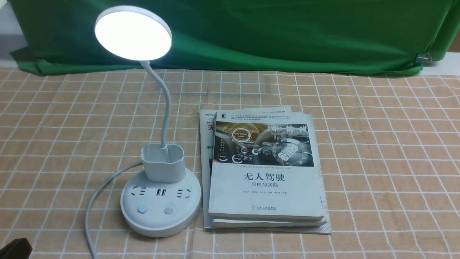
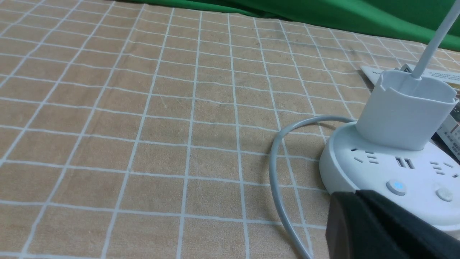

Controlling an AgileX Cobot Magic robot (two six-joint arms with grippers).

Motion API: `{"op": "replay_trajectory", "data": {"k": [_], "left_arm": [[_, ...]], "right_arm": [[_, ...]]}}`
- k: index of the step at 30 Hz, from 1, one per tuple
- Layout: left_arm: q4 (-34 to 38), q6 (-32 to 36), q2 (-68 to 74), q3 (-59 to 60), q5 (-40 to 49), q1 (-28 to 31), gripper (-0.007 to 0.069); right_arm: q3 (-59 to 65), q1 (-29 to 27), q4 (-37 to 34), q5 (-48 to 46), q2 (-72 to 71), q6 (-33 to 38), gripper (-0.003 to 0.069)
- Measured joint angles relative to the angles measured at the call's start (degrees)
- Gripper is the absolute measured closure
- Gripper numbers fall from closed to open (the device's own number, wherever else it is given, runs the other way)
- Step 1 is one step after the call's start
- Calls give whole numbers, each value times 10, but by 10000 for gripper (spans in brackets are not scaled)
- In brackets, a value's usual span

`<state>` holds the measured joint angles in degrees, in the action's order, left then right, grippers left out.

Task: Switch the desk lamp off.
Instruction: Use the left arm to press the button switch on the lamp holder

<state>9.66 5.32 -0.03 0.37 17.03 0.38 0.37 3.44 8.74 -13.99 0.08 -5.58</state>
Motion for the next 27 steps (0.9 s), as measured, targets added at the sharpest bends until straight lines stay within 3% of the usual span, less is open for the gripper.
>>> {"op": "replay_trajectory", "data": {"k": [6, 13, 15, 19, 23, 27], "left_arm": [[19, -10, 0, 0, -16, 0, 628], [258, -78, 0, 0, -107, 0, 628], [290, -76, 0, 0, -130, 0, 628], [303, -58, 0, 0, -187, 0, 628], [294, -53, 3, -18, -157, 0, 628], [224, -45, 119, -149, 9, 0, 628]], "right_arm": [[0, 0, 0, 0, 0, 0, 417], [0, 0, 0, 0, 0, 0, 417], [0, 0, 0, 0, 0, 0, 417], [0, 0, 0, 0, 0, 0, 417], [0, 0, 0, 0, 0, 0, 417], [0, 0, 0, 0, 0, 0, 417]]}}
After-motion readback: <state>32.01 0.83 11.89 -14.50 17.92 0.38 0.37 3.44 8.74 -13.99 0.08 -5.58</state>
